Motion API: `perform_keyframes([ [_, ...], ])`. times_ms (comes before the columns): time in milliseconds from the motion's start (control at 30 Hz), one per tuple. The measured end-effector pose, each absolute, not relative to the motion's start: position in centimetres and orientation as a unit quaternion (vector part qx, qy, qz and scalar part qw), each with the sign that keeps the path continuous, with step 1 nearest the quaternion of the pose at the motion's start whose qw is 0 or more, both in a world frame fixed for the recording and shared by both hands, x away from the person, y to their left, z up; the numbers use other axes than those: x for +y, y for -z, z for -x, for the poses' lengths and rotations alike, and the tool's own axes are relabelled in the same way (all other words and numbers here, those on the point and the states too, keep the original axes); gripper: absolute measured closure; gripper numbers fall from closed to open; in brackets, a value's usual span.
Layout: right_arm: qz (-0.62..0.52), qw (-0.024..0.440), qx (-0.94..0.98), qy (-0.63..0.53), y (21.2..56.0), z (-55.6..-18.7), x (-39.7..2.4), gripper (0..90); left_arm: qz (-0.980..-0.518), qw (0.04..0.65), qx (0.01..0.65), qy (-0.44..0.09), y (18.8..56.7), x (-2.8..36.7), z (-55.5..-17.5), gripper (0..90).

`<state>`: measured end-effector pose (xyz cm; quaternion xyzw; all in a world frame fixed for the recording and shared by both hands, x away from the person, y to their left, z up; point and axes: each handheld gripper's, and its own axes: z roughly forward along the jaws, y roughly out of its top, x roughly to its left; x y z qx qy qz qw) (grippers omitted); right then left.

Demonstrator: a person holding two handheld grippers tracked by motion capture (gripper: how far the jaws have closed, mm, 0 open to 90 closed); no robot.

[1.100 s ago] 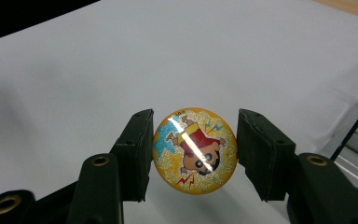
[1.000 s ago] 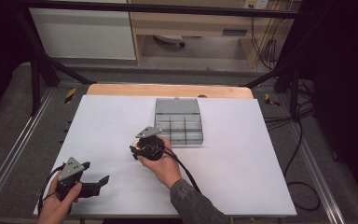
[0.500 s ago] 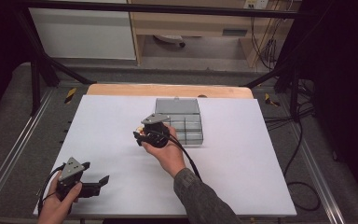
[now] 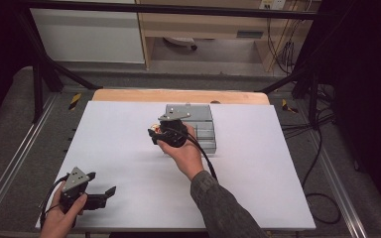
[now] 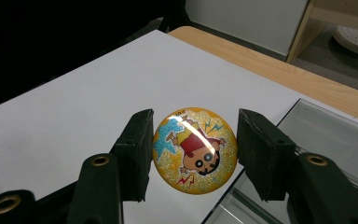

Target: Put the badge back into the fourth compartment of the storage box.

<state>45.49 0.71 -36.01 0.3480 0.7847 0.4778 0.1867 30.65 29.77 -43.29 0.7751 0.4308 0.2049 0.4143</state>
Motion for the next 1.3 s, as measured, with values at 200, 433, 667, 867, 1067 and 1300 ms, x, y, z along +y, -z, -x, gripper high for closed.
perform_keyframes([
  [200,-0.355,0.195,0.780,-0.477,35.4,-46.1,-0.2,47.2,-0.776,0.413,0.430,-0.205,43.3,29.8,-30.7,7.8],
  [433,-0.367,0.200,0.770,-0.482,34.7,-46.9,-1.6,47.2,-0.777,0.413,0.429,-0.205,43.3,29.8,-30.7,7.8],
  [667,-0.374,0.204,0.767,-0.480,34.5,-47.2,-2.4,47.2,-0.778,0.412,0.429,-0.204,43.3,29.7,-30.7,7.8],
  [867,-0.380,0.209,0.764,-0.478,34.3,-47.5,-3.1,47.2,-0.778,0.411,0.429,-0.204,43.3,29.7,-30.7,7.8],
  [1067,-0.385,0.210,0.761,-0.477,34.3,-47.8,-3.6,47.2,-0.778,0.411,0.429,-0.203,43.4,29.7,-30.7,7.8],
  [1300,-0.393,0.210,0.761,-0.471,34.5,-48.4,-4.1,47.2,-0.778,0.412,0.429,-0.203,43.4,29.7,-30.7,7.8],
])
